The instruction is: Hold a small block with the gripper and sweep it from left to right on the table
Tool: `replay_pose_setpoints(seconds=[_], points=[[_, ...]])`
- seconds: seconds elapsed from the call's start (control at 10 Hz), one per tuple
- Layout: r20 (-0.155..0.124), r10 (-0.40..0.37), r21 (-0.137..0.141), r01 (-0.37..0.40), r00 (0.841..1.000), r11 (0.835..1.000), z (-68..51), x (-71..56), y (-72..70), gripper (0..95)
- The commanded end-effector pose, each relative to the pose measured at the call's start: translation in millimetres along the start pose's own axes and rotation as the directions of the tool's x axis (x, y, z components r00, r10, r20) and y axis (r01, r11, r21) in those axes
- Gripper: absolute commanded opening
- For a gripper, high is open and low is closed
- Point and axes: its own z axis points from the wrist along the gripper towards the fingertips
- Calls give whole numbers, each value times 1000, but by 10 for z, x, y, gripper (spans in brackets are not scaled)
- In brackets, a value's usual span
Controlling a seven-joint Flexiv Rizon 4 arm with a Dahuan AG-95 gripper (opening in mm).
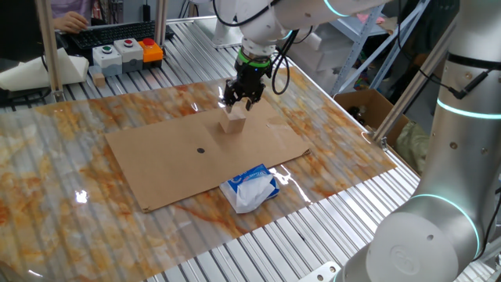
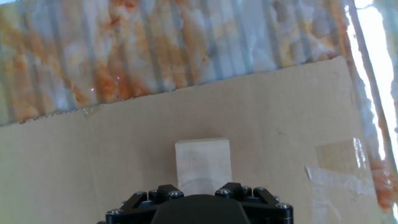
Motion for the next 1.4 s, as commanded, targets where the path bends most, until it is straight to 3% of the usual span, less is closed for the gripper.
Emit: replay_pose_setpoints(seconds=[0.1, 0.5, 0.8, 1.1, 1.4], points=[[1, -34, -18, 34, 999, 999, 3, -3, 7, 570], [17, -55, -9, 55, 998, 998, 34, -54, 44, 570], [37, -98, 16, 98, 994, 995, 104, -119, 7, 570], [57, -114, 11, 113, 992, 994, 186, -162, -58, 570], [54, -107, 9, 106, 993, 994, 221, -200, -31, 570]])
